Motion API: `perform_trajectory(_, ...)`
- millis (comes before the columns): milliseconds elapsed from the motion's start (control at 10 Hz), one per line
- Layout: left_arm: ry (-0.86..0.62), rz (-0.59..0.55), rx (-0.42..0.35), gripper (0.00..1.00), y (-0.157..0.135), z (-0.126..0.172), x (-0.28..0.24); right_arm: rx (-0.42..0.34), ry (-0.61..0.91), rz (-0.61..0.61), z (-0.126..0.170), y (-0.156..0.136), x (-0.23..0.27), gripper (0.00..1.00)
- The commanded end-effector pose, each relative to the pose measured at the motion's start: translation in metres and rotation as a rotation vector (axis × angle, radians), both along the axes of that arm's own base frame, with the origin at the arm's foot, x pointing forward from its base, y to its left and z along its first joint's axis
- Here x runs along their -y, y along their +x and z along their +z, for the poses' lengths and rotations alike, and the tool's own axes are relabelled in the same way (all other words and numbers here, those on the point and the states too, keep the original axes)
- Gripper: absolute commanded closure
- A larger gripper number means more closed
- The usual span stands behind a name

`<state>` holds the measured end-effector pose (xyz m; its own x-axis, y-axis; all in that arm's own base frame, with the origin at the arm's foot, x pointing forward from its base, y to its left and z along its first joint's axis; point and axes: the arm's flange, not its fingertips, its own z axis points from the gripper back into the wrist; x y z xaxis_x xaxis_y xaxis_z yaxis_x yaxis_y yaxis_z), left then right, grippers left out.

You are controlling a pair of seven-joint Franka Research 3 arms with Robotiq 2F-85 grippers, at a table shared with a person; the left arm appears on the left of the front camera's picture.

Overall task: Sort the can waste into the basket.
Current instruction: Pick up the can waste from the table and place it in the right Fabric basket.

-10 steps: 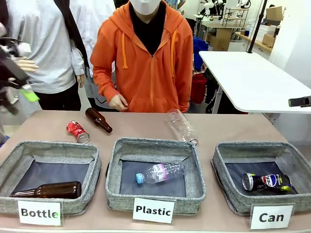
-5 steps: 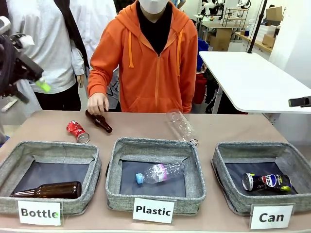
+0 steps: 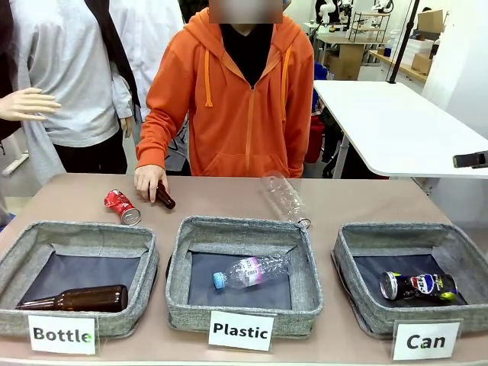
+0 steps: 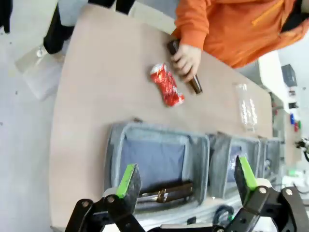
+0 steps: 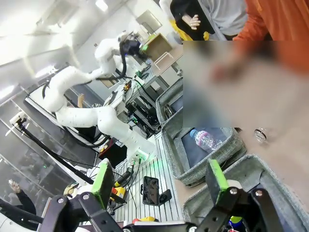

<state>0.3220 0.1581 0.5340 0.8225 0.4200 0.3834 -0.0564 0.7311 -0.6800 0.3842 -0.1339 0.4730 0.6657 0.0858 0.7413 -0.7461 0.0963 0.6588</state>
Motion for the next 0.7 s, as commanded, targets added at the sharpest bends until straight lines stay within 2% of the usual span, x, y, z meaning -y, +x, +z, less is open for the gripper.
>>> perform_trajectory(0,-0.021,0.005,0.121,0.00,-0.091,-0.020,-0.020,0.012,-0.006,0.020,0.002,-0.002,0.003,0.00)
perform_trajectory(100,-0.067,0.056,0.129,0.00,-0.104,-0.023,-0.039,0.012,-0.006,0.020,0.002,-0.002,0.003,0.00)
perform_trajectory(300,-0.133,0.077,0.073,0.00,-0.096,-0.039,-0.048,0.012,-0.006,0.020,0.002,-0.002,0.003,0.00)
perform_trajectory(400,-0.115,0.019,0.053,0.00,-0.073,-0.029,-0.051,0.012,-0.006,0.020,0.002,-0.002,0.003,0.00)
perform_trajectory(600,-0.040,-0.077,-0.039,0.00,-0.022,-0.024,-0.031,0.012,-0.006,0.020,0.002,-0.002,0.003,0.00)
